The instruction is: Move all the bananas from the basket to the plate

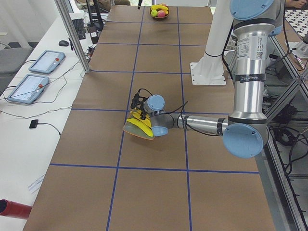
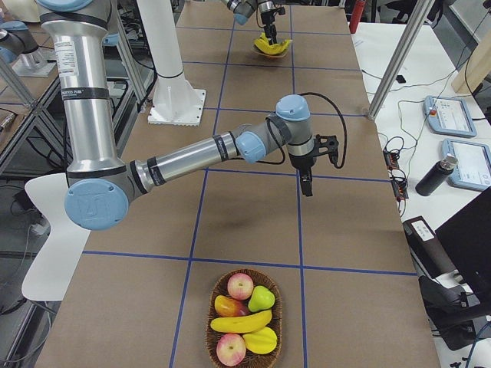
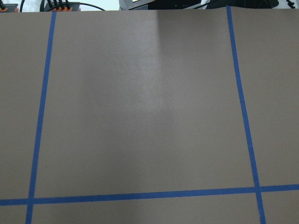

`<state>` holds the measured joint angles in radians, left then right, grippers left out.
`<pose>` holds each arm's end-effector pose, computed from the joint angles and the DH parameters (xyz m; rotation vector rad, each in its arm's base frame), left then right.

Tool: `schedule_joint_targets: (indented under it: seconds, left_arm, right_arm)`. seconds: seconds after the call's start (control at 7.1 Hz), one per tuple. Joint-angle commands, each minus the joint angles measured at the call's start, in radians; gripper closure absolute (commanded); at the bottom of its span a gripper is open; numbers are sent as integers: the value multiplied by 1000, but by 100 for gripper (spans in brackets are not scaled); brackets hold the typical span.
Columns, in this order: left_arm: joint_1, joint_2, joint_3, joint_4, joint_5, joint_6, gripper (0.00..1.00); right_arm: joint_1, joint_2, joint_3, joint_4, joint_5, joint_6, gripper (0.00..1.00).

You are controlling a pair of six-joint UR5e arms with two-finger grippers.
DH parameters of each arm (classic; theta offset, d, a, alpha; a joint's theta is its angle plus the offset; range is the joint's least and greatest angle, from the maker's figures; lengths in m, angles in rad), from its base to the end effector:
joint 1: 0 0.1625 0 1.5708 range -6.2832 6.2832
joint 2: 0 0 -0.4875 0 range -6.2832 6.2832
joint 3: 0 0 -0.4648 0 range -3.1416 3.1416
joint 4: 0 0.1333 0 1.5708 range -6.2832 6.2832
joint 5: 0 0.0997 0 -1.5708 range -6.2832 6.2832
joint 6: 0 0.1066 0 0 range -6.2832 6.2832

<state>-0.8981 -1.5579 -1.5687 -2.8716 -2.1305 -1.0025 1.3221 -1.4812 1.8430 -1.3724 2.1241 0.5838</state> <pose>0.2972 -0.4961 0.5866 0.4773 1.2421 0.0800 -0.0755 -0.6112 0.5074 0.2813 -0.7133 0.1636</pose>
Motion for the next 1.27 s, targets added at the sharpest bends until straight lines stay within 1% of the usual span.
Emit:
schedule_joint_targets:
  seconds: [0.0, 0.14, 0.28, 0.42, 0.56, 0.7, 0.85, 0.99, 1.13]
  left_arm:
    - [-8, -20, -31, 6, -43, -11, 1]
    - [-37, -48, -45, 24, -72, -16, 1]
    - [-59, -63, -83, 75, -83, -16, 1]
    - [-64, -64, -106, 101, -83, -16, 1]
    - [-64, -67, -108, 101, -81, -16, 1]
    - [-64, -67, -109, 100, -81, -16, 1]
    - [-64, -67, -114, 100, -81, -16, 1]
    - [-65, -65, -122, 100, -81, -16, 1]
    - [-65, -65, -123, 98, -81, -16, 1]
  right_arm:
    - [79, -4, -51, -1, 87, -118, 0]
    - [133, -25, -89, 1, 117, -218, 0]
    - [181, -48, -125, 1, 138, -319, 0]
    - [243, -83, -167, 3, 186, -451, 0]
    - [320, -106, -242, 3, 218, -607, 0]
    - [380, -108, -348, 3, 256, -734, 0]
    - [406, -108, -425, 4, 264, -831, 0]
    - [410, -114, -467, 6, 264, -881, 0]
    - [408, -123, -520, 50, 264, -894, 0]
